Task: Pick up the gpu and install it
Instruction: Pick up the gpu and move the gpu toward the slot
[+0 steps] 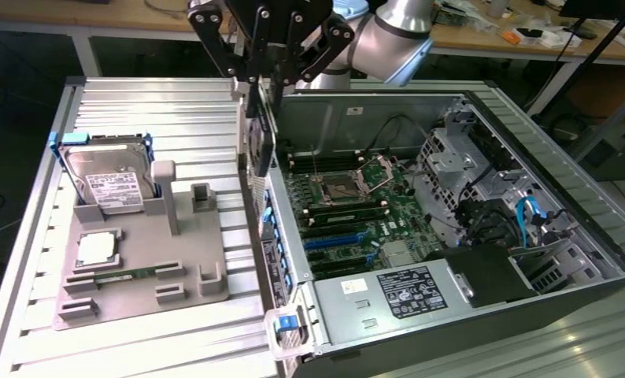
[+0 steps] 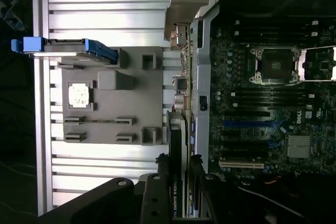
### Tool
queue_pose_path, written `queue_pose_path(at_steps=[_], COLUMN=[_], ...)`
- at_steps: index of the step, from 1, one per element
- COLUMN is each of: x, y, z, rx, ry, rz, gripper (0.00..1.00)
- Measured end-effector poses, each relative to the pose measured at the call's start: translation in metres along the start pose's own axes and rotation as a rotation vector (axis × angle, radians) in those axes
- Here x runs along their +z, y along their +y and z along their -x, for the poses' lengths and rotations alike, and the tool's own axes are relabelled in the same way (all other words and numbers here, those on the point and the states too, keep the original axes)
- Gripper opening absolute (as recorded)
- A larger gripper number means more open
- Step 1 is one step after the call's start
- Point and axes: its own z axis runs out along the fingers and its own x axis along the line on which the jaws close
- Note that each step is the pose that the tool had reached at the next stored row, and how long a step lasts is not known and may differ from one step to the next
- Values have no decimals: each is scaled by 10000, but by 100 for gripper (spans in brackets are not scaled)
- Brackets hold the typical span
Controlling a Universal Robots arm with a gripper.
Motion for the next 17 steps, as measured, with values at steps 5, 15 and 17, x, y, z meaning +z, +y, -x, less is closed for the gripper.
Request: queue_pose_path(at_steps=[5, 15, 17], x=[-7, -2, -3], y=[-1, -3, -4], z=[115, 228, 260], rx=[3, 18, 20], ry=[-5, -271, -289], rz=[-38, -305, -343], gripper=[27, 27, 27])
